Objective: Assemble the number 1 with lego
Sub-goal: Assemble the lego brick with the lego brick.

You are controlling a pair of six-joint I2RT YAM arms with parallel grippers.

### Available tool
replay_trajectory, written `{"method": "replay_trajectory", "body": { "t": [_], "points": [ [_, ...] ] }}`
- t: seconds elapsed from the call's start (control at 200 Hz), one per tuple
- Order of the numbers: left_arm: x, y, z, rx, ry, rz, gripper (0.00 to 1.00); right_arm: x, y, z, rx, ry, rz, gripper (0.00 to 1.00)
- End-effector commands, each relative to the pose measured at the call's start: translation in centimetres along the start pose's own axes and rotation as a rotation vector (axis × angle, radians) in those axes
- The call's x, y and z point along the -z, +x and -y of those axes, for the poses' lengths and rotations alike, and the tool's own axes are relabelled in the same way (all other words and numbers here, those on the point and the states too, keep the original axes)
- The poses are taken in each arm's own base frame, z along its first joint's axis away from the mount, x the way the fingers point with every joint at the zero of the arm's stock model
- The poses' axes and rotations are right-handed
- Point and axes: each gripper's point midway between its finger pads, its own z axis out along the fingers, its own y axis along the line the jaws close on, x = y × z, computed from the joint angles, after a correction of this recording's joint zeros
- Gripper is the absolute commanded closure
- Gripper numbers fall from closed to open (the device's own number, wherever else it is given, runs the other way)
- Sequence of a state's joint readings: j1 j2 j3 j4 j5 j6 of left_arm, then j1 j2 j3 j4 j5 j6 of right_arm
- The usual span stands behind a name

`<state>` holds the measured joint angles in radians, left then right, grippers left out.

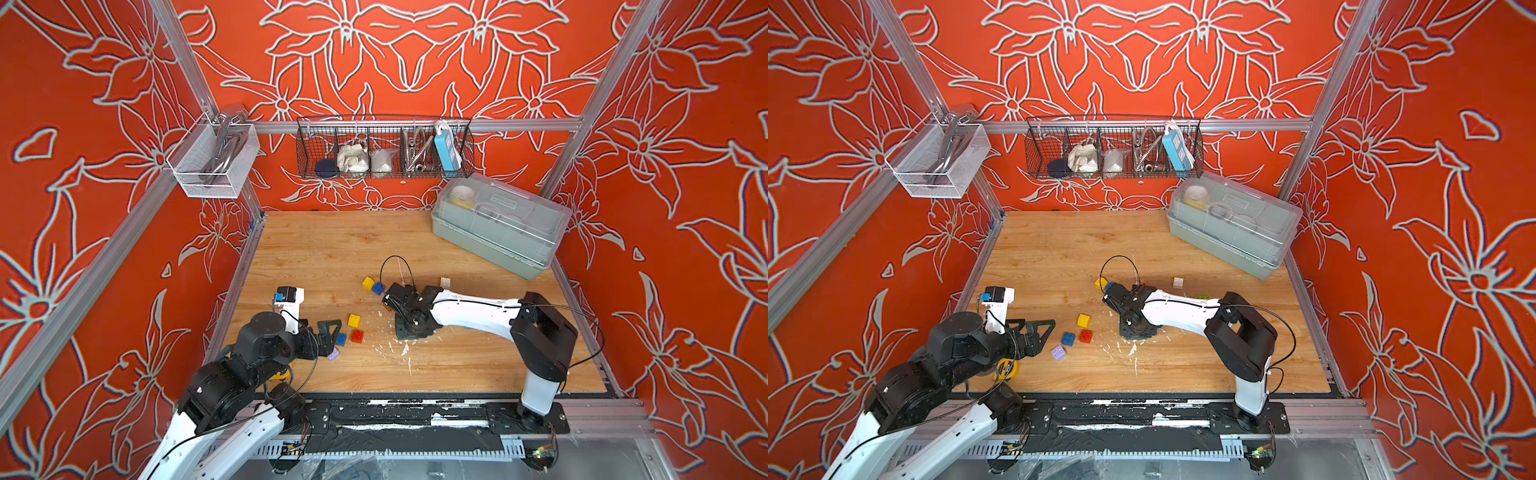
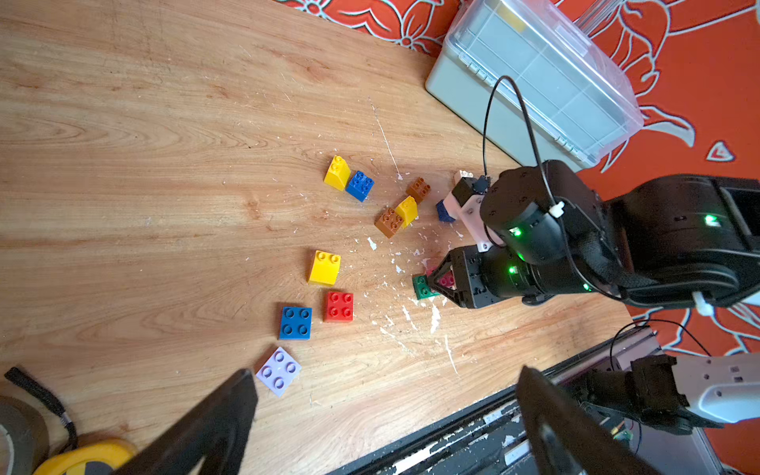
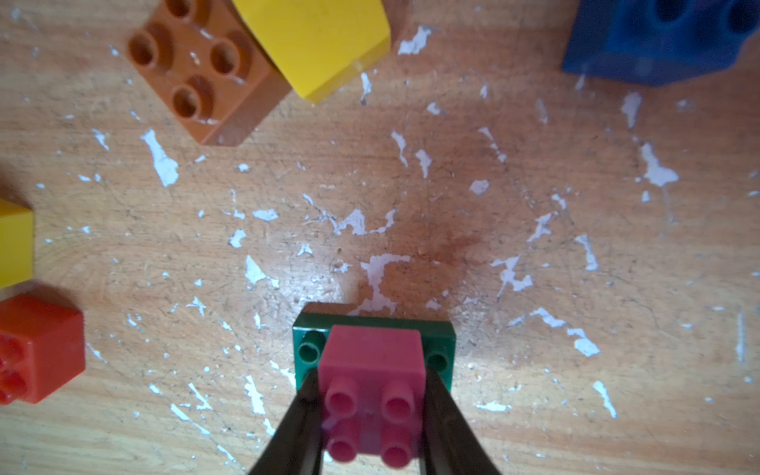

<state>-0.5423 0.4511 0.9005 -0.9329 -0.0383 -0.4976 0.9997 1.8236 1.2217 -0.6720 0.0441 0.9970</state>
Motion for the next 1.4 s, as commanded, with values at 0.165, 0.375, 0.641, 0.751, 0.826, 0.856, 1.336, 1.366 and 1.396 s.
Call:
{"method": "replay_trajectory", "body": {
  "t": [0.165,0.375,0.641,0.751,0.826,0.856,1.336,1.366,1.396],
  "points": [
    [-0.1,0.0,0.1,-0.008,0.011,0.006,0.01,-0.5,1.0,0.3,-0.015,0.004,-0.03,1.0],
    [-0.1,0.0,0.1,-0.007,0.01,0.007,0.01,0.0,1.4,0.1,-0.008,0.004,-0.03,1.0],
    [0.0,-0.1,0.1,-0.006,0.012,0.011,0.01,0.3,1.5,1.1,-0.007,0.061,-0.031,1.0],
    [0.0,-0.1,0.1,-0.005,0.012,0.011,0.01,0.1,1.4,1.2,-0.006,0.061,-0.027,1.0],
    [0.0,-0.1,0.1,-0.006,0.013,0.011,0.01,-0.3,1.2,1.4,-0.009,0.057,-0.027,1.0],
    [0.0,0.0,0.1,-0.006,0.013,0.012,0.01,-0.4,1.0,1.4,-0.014,0.051,-0.027,1.0],
    [-0.1,0.0,0.1,-0.005,0.009,0.009,0.02,-3.5,2.0,1.9,-0.043,0.101,-0.114,1.0],
    [-0.1,0.0,0.1,-0.005,0.009,0.009,0.01,-3.7,2.1,2.0,-0.046,0.11,-0.121,1.0],
    [-0.1,0.0,0.1,-0.006,0.009,0.009,0.02,-3.8,2.3,2.0,-0.049,0.116,-0.129,1.0]
  ]
}}
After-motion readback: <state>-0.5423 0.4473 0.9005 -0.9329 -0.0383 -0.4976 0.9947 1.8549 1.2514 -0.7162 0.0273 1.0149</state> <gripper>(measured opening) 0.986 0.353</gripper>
